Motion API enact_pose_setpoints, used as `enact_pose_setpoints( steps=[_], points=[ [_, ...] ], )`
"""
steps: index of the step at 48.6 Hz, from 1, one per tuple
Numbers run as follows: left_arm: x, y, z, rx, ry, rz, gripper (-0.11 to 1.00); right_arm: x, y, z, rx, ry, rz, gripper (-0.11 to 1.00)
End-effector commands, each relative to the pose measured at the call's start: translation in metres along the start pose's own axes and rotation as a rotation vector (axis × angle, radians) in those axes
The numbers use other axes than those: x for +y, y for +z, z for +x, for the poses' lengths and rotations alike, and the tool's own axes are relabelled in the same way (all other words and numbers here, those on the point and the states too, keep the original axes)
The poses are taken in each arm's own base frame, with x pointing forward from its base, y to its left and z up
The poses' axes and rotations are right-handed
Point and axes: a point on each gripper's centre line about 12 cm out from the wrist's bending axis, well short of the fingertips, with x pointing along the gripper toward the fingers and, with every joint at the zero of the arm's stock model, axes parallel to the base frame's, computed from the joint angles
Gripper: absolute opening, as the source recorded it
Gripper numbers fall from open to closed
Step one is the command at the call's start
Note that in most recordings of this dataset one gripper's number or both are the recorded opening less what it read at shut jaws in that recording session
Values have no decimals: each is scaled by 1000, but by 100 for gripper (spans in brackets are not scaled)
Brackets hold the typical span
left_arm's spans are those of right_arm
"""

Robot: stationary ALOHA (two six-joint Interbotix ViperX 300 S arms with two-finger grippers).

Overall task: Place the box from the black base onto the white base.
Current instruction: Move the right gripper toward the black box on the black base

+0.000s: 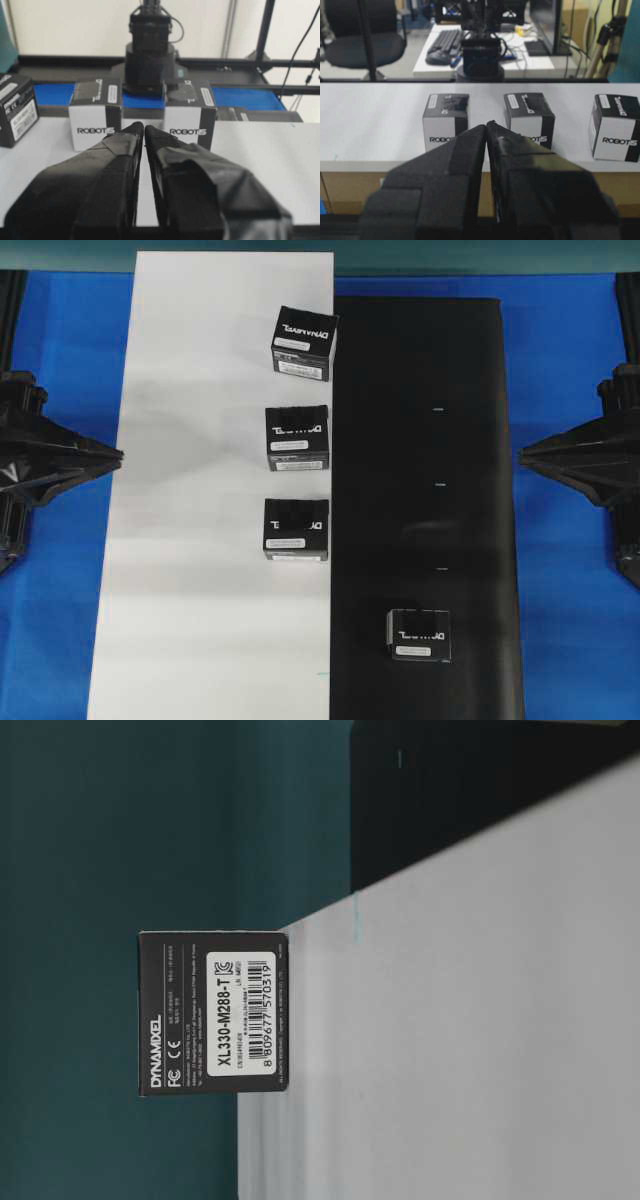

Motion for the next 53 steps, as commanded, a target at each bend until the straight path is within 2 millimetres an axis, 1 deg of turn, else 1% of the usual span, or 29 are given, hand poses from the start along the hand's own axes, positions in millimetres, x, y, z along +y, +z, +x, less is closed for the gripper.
enact_pose_setpoints(
  steps=[1, 3, 7, 10, 12, 18, 24, 29, 33, 38, 43, 49, 53],
  points=[
    [-4, 16, 3, -38, -20, 4, 14, 5, 7, 3, -14, 22, 27, 14],
    [-5, 18, 3, -41, -25, 2, 12, 10, 8, 5, 26, 46, 51, 14],
    [-8, 22, 4, -35, -44, -1, 1, 18, 8, 8, 140, 78, 113, 3],
    [-12, 23, 3, -22, -62, -2, -3, 26, 11, 8, 201, 110, 141, 0],
    [-14, 23, 4, -8, -72, -4, -4, 31, 13, 8, 236, 131, 159, -1],
    [-17, 23, 4, 38, -84, -23, -5, 43, 15, 7, 315, 176, 222, -1],
    [-17, 24, 4, 60, -83, -38, -5, 56, 5, 8, 428, 204, 303, -1],
    [-17, 25, 3, 57, -83, -39, -5, 65, -6, 12, 512, 213, 338, -1],
    [-17, 27, 2, 47, -83, -40, -5, 72, -12, 19, 570, 220, 339, -1],
    [-17, 30, 1, 41, -85, -40, -5, 84, -15, 29, 620, 241, 323, -1],
    [-18, 32, 0, 45, -94, -42, -5, 100, -20, 41, 679, 270, 305, -1],
    [-22, 35, -3, 68, -111, -43, -5, 115, -29, 50, 763, 292, 275, -1],
    [-22, 35, -5, 95, -114, -49, -5, 122, -35, 59, 840, 284, 248, -1]
  ],
)
